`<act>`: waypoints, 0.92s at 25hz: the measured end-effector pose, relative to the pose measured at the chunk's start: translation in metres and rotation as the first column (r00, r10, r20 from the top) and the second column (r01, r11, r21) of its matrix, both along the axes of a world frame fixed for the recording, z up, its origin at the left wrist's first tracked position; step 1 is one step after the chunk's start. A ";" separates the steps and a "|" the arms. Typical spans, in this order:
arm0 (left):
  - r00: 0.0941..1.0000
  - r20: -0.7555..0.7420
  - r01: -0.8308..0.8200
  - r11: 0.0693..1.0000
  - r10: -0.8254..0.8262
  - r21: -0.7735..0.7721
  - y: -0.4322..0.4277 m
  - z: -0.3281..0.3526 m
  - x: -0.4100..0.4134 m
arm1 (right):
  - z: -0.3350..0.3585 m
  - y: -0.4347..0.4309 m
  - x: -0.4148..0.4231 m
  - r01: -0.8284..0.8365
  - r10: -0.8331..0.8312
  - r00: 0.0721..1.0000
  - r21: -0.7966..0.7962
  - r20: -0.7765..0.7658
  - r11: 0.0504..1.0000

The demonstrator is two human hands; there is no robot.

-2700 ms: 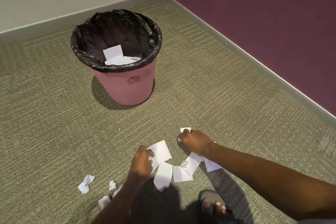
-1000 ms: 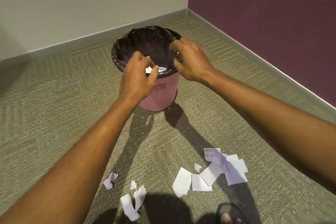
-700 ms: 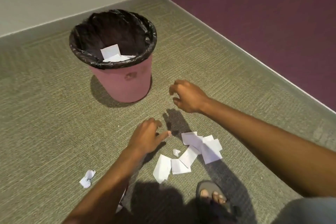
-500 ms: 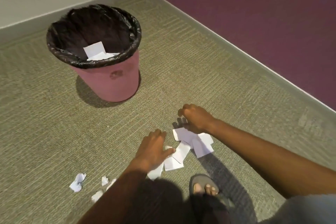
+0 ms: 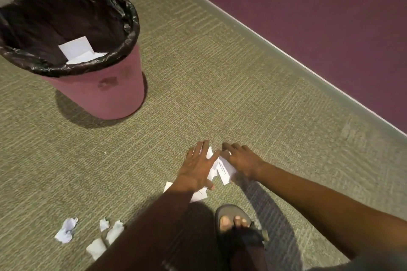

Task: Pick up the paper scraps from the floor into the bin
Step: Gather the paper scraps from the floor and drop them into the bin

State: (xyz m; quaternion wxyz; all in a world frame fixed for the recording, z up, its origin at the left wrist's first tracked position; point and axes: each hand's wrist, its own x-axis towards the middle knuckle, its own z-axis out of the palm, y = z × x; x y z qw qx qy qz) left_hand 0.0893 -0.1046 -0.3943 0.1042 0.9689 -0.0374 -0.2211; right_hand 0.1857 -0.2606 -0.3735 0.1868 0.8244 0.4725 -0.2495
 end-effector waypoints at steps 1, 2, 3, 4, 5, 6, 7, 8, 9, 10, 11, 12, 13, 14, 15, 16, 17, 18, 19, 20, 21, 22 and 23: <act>1.000 -0.017 0.026 0.999 -0.026 0.022 0.000 -0.004 0.003 | -0.003 -0.002 -0.003 -0.002 0.002 1.000 0.014 0.015 1.000; 0.998 -0.033 0.049 0.998 -0.047 0.046 0.001 -0.007 0.006 | -0.006 -0.004 -0.006 0.005 -0.005 1.000 0.031 0.022 1.000; 0.997 -0.045 0.067 0.996 -0.064 0.060 0.003 -0.010 0.007 | -0.008 -0.006 -0.008 0.017 -0.018 1.000 0.046 0.021 0.999; 0.996 -0.053 0.080 0.995 -0.077 0.061 0.004 -0.011 0.009 | -0.009 -0.006 -0.008 0.031 -0.032 0.999 0.061 0.014 0.998; 0.995 -0.049 0.093 0.994 -0.091 0.052 0.004 -0.011 0.010 | -0.008 -0.008 -0.008 0.049 -0.049 0.999 0.072 0.005 0.996; 0.994 -0.028 0.106 0.993 -0.105 0.046 0.003 -0.010 0.010 | -0.008 -0.009 -0.007 0.063 -0.063 0.998 0.083 -0.003 0.995; 0.993 0.007 0.119 0.992 -0.120 0.042 0.004 -0.009 0.010 | -0.007 -0.009 -0.007 0.077 -0.076 0.997 0.091 -0.014 0.993; 0.990 0.044 0.130 0.991 -0.132 0.033 0.004 -0.008 0.009 | -0.006 -0.010 -0.008 0.096 -0.093 0.995 0.101 -0.034 0.990; 0.988 0.073 0.136 0.991 -0.136 0.013 0.004 -0.008 0.008 | -0.005 -0.011 -0.009 0.124 -0.116 0.991 0.122 -0.066 0.985; 0.987 0.086 0.134 0.991 -0.132 -0.015 0.004 -0.009 0.008 | -0.006 -0.012 -0.010 0.162 -0.147 0.983 0.152 -0.107 0.975; 0.989 0.084 0.123 0.991 -0.119 -0.049 0.005 -0.011 0.007 | -0.006 -0.013 -0.012 0.204 -0.178 0.973 0.183 -0.147 0.962; 0.994 0.065 0.097 0.991 -0.092 -0.087 0.006 -0.013 0.006 | -0.006 -0.013 -0.013 0.239 -0.204 0.963 0.211 -0.176 0.948; 0.998 0.035 0.059 0.989 -0.055 -0.133 0.007 -0.013 0.006 | -0.006 -0.012 -0.014 0.268 -0.224 0.955 0.233 -0.196 0.935; 1.000 -0.001 0.015 0.983 -0.015 -0.183 0.008 -0.012 0.005 | -0.006 -0.011 -0.014 0.293 -0.241 0.946 0.252 -0.217 0.922; 0.999 -0.031 -0.024 0.971 0.017 -0.236 0.009 -0.012 0.005 | -0.005 -0.009 -0.014 0.319 -0.258 0.936 0.270 -0.240 0.908; 0.998 -0.058 -0.049 0.958 0.035 -0.281 0.009 -0.011 0.004 | -0.005 -0.006 -0.014 0.348 -0.277 0.924 0.279 -0.264 0.895; 0.997 -0.071 -0.060 0.948 0.039 -0.313 0.010 -0.010 0.004 | -0.004 -0.004 -0.015 0.373 -0.296 0.913 0.284 -0.279 0.883; 0.996 -0.077 -0.066 0.941 0.042 -0.333 0.012 -0.009 0.004 | -0.002 -0.003 -0.015 0.395 -0.315 0.905 0.290 -0.286 0.872; 0.996 -0.077 -0.078 0.933 0.054 -0.350 0.014 -0.010 0.004 | 0.000 -0.001 -0.014 0.410 -0.328 0.900 0.301 -0.288 0.861; 0.994 -0.081 -0.104 0.925 0.079 -0.367 0.016 -0.009 0.005 | 0.000 0.000 -0.013 0.427 -0.343 0.893 0.306 -0.291 0.851; 0.991 -0.083 -0.133 0.913 0.109 -0.386 0.018 -0.010 0.007 | 0.002 0.002 -0.010 0.442 -0.360 0.887 0.305 -0.290 0.843; 0.985 -0.092 -0.172 0.898 0.147 -0.405 0.021 -0.008 0.008 | 0.004 0.004 -0.008 0.452 -0.374 0.884 0.308 -0.282 0.837; 0.977 -0.100 -0.214 0.877 0.190 -0.429 0.024 -0.006 0.008 | 0.007 0.007 -0.006 0.453 -0.380 0.885 0.313 -0.268 0.835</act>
